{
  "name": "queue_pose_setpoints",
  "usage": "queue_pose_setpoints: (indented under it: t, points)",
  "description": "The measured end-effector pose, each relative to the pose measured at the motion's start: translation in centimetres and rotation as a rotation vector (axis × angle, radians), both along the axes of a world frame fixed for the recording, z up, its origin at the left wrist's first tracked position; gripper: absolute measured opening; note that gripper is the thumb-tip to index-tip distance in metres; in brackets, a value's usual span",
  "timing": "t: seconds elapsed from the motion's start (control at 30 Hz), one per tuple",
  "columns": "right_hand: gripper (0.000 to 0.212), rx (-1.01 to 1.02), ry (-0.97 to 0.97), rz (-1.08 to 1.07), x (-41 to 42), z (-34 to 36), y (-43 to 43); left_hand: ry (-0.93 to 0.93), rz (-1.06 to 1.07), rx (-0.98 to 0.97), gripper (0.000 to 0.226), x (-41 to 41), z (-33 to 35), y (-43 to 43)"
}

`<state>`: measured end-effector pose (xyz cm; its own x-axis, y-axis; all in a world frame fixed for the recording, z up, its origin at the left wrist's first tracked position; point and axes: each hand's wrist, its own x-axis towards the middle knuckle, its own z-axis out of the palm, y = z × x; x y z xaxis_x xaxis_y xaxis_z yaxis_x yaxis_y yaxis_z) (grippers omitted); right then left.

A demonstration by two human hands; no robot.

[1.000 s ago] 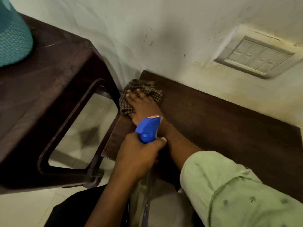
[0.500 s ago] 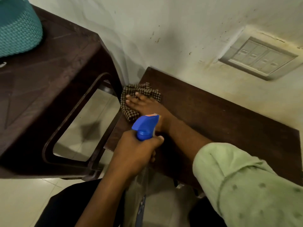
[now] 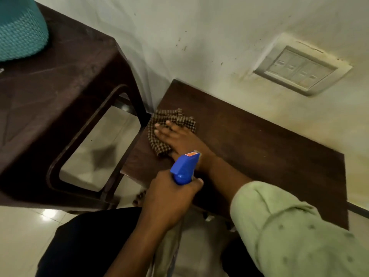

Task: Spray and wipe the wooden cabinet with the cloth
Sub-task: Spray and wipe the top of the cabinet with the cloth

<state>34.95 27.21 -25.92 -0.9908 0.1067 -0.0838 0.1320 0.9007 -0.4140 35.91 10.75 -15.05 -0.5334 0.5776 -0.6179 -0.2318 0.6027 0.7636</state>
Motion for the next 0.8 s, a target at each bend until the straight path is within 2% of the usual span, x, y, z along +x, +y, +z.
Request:
queue_pose_setpoints:
  t: [0.1, 0.13, 0.2, 0.23, 0.27, 0.3, 0.33, 0.4, 0.5, 0.6, 0.63, 0.73, 0.8]
  points:
    - [0.069, 0.159, -0.061, -0.172, 0.6, -0.3, -0.5, 0.039, -0.005, 0.037, 0.025, 0.1, -0.7, -0.4]
    - [0.065, 0.137, -0.042, -0.201, 1.8, -0.8, -1.7, 0.045, 0.007, 0.029, 0.024, 0.1, -0.9, -0.4]
    - [0.053, -0.112, -0.024, -0.264, 6.3, -1.5, -5.7, 0.062, 0.060, 0.028, 0.019, 0.0, -0.7, 0.0]
    - [0.045, -0.191, -0.089, -0.175, 8.5, -1.0, -7.7, 0.064, 0.077, 0.028, 0.018, 0.0, -0.8, 0.2]
    - [0.038, -0.103, -0.121, -0.033, 10.3, -0.3, -8.6, 0.054, 0.078, 0.034, 0.019, 0.0, -0.6, 0.3]
    - [0.035, -0.072, -0.130, -0.001, 11.6, 0.4, -8.2, 0.040, 0.072, 0.045, 0.020, 0.1, -0.5, 0.4]
    - [0.035, -0.079, -0.131, -0.032, 12.3, 1.0, -7.0, 0.031, 0.063, 0.056, 0.021, 0.3, -0.3, 0.3]
    - [0.049, -0.097, -0.052, -0.020, 12.1, 1.2, -3.3, 0.036, 0.043, 0.067, 0.022, 0.8, -0.5, -0.1]
    - [0.064, 0.037, -0.134, -0.250, 10.7, 1.2, 2.0, 0.051, 0.032, 0.068, 0.025, 1.5, -0.9, -0.4]
    - [0.067, 0.074, -0.150, -0.424, 9.9, 1.3, 1.0, 0.027, 0.037, 0.061, 0.023, 1.8, -1.0, -0.3]
    - [0.067, 0.055, -0.132, -0.398, 10.6, 1.0, -0.5, 0.026, 0.033, 0.059, 0.021, 1.8, -0.8, -0.1]
    - [0.065, 0.031, -0.008, -0.142, 15.0, -0.2, -5.3, 0.026, 0.012, 0.082, 0.014, 1.7, -0.6, 0.2]
    - [0.072, 0.083, -0.043, -0.055, 17.8, 1.2, -5.6, 0.036, -0.006, 0.093, 0.023, 1.8, -0.7, 0.4]
